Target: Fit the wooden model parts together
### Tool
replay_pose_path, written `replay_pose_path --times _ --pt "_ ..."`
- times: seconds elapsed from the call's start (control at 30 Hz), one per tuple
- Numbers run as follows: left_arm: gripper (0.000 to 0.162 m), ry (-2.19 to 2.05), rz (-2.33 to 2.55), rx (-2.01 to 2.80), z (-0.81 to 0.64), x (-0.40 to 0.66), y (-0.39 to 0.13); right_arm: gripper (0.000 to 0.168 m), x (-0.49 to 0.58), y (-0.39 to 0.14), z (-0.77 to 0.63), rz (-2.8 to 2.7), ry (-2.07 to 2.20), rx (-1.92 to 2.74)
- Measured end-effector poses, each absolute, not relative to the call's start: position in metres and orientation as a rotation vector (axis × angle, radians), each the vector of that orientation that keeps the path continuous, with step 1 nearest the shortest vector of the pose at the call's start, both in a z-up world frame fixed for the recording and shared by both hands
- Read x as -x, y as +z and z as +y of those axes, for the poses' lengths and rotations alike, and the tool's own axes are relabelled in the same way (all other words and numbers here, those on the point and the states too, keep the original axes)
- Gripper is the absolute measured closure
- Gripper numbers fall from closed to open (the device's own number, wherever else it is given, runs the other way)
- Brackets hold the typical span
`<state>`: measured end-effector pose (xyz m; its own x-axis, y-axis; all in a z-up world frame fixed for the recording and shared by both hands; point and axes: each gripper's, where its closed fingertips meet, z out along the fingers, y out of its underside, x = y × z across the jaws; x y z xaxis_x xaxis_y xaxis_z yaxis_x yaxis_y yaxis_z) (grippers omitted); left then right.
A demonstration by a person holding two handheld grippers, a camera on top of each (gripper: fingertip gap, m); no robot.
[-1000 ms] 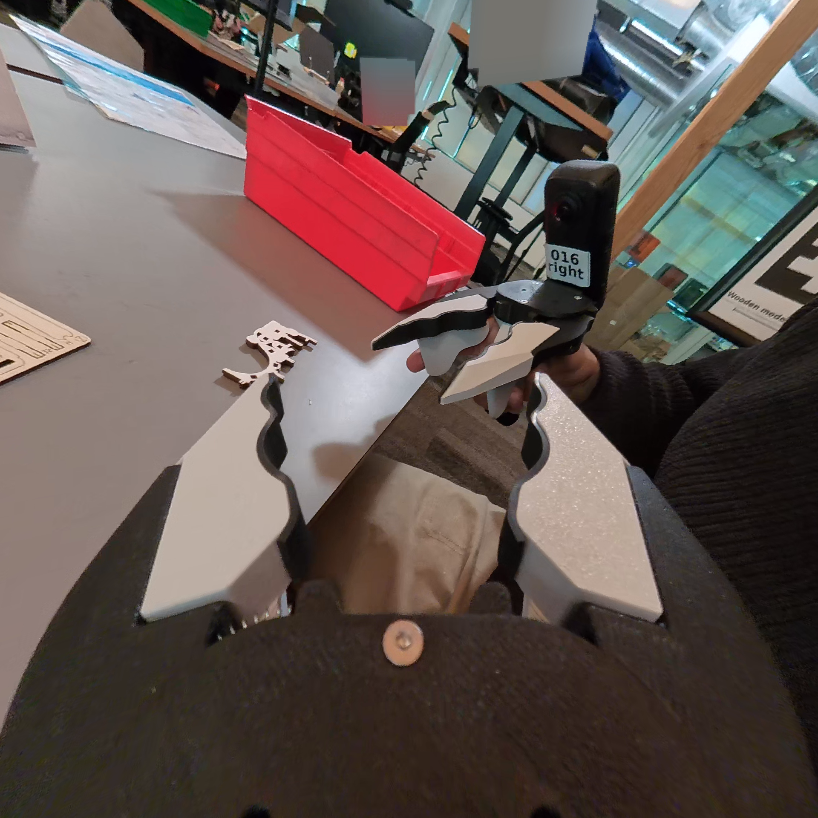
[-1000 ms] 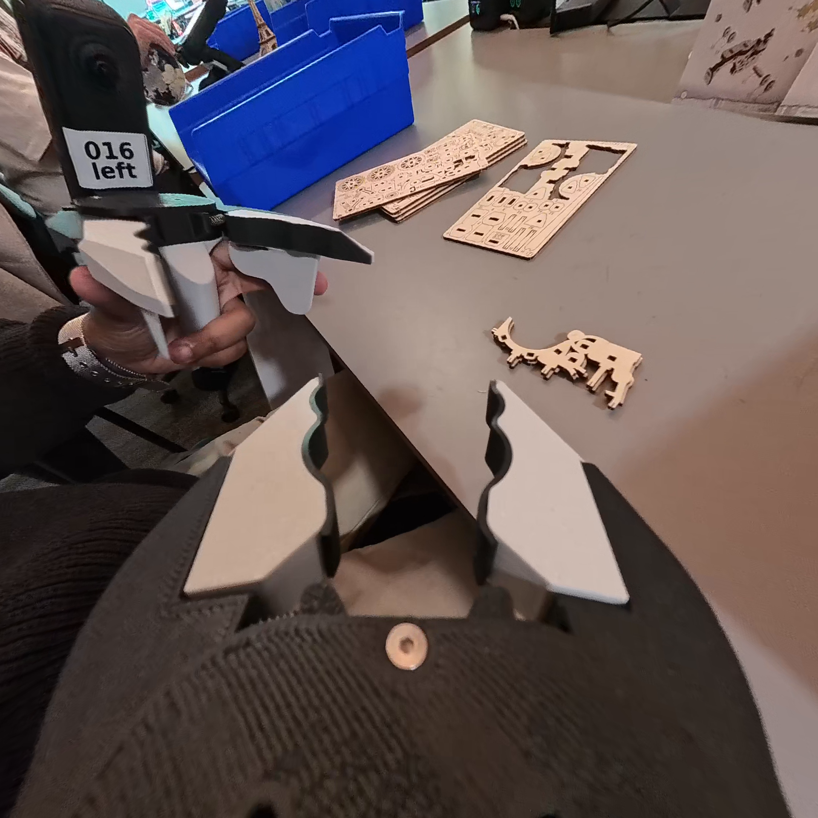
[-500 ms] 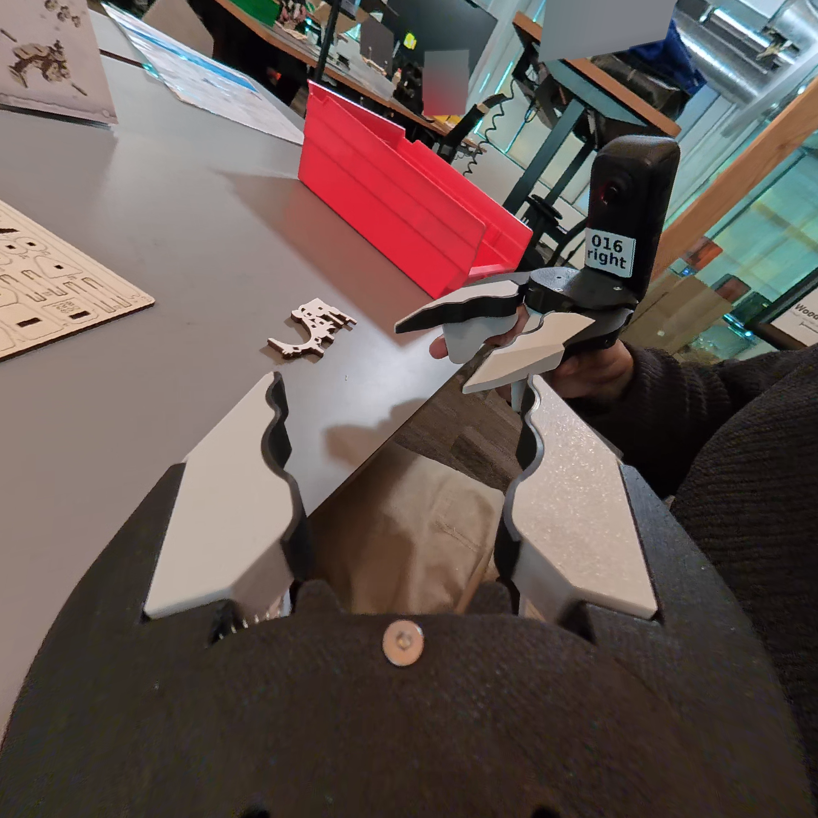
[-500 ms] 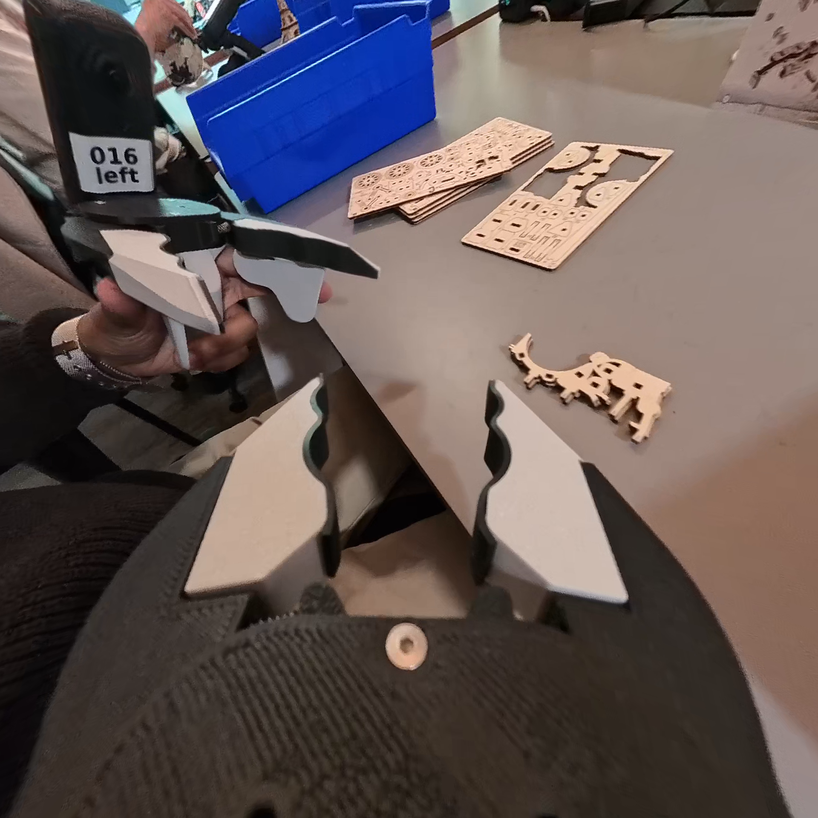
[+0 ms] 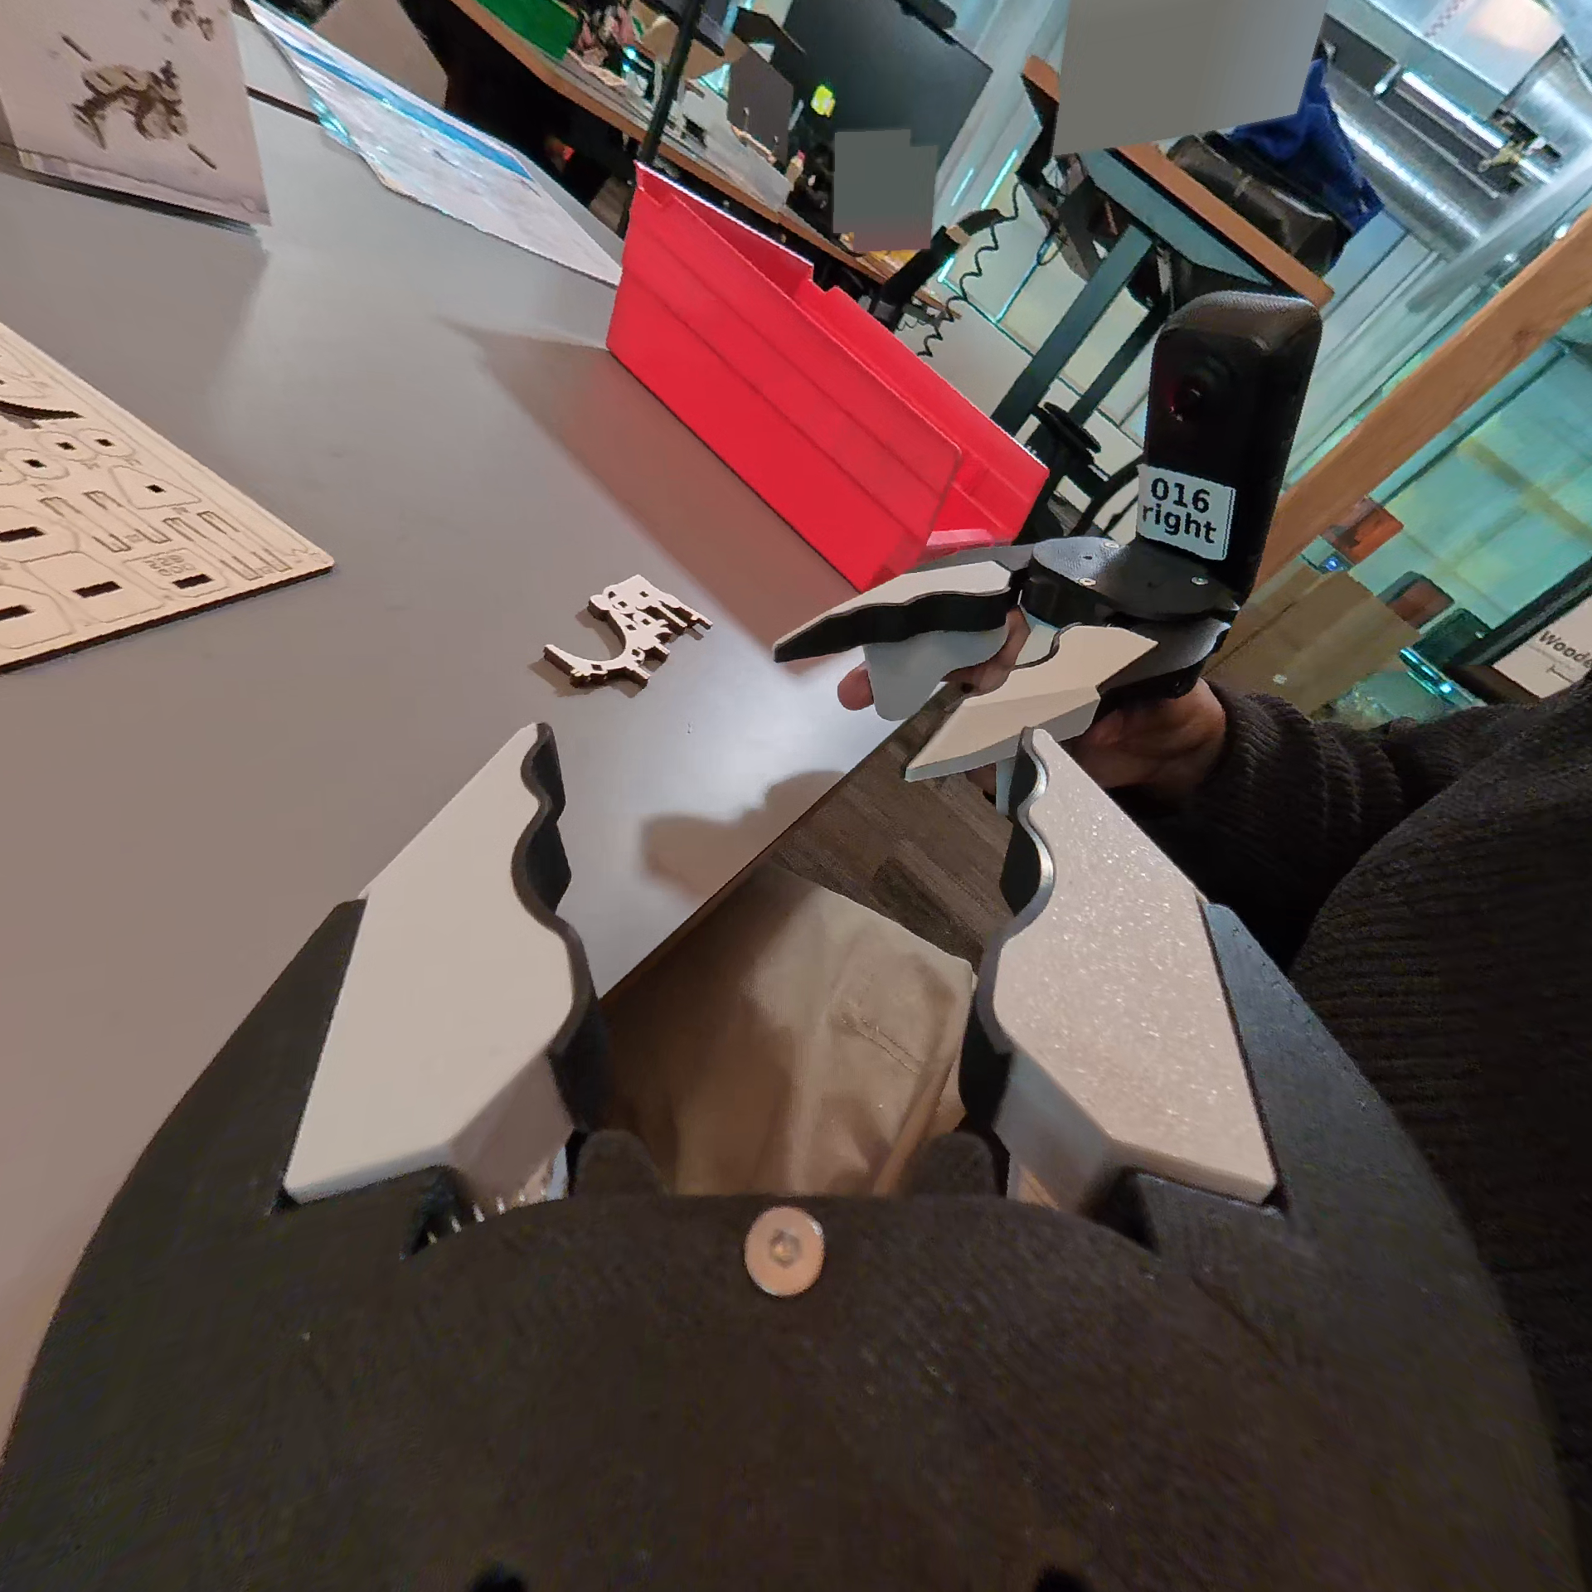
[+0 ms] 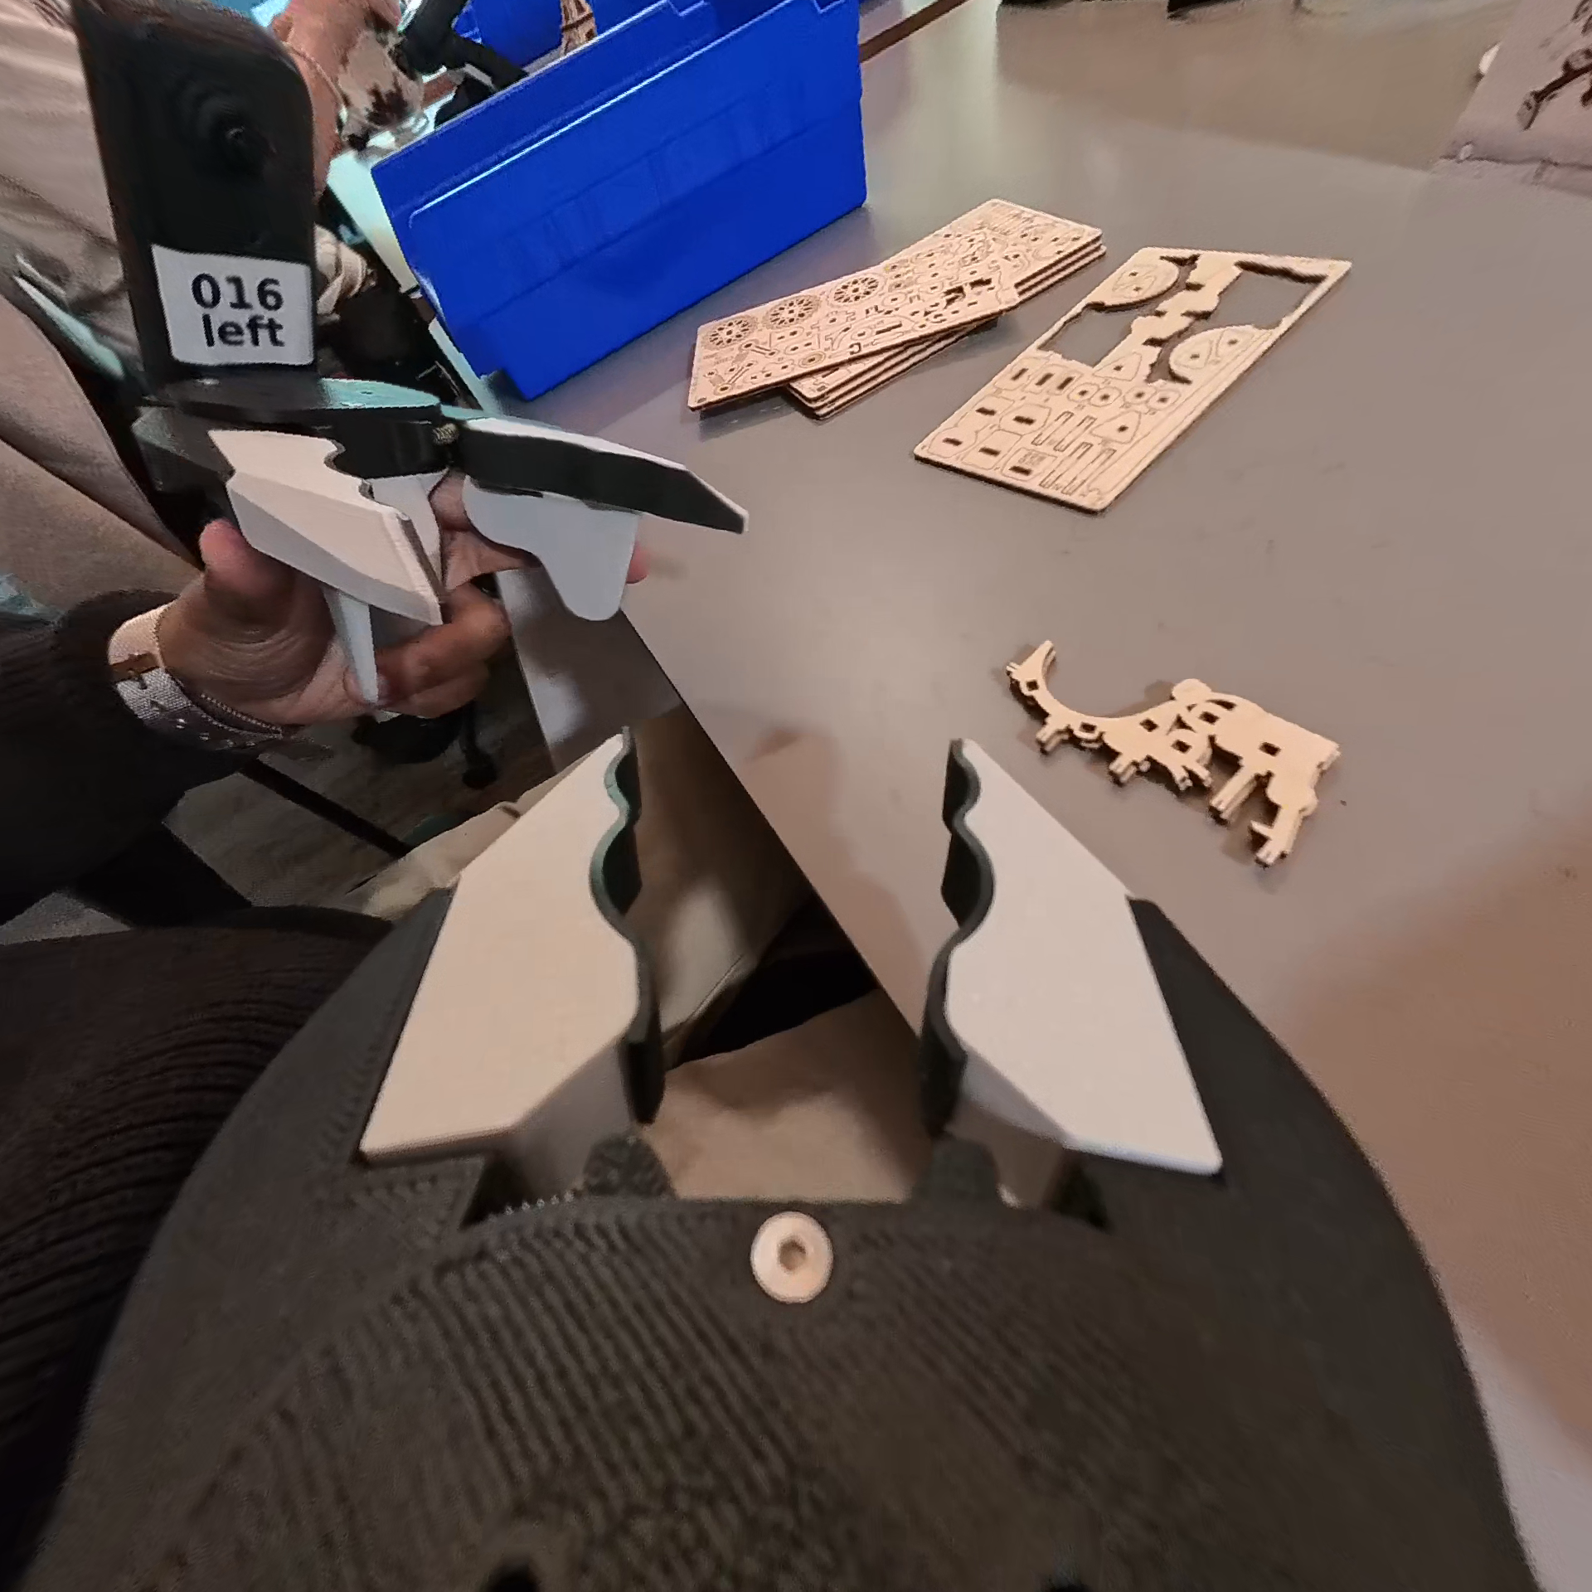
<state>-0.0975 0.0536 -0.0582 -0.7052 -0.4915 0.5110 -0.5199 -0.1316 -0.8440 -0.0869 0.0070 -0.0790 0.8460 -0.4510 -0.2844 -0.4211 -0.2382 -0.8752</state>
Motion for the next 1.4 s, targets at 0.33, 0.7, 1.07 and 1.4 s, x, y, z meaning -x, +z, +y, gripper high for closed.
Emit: replay_pose_path --times 0.33,0.7,1.07,1.4 --pt "0.061 2.006 -2.032 -1.075 0.025 0.088 -0.05 0.111 0.072 -0.055 -0.048 0.846 -0.117 1.621" --pt "0.064 1.894 -2.12 -1.027 0.0 0.067 -0.062 0.119 0.073 -0.097 -0.092 0.96 -0.312 1.762" --pt "0.066 1.868 -2.058 -1.112 0.017 0.042 -0.074 0.128 0.041 -0.079 -0.075 0.85 -0.302 1.639" --pt "0.068 1.903 -2.214 -1.368 0.079 0.084 -0.085 0.128 0.048 -0.03 0.011 0.651 0.082 1.534"
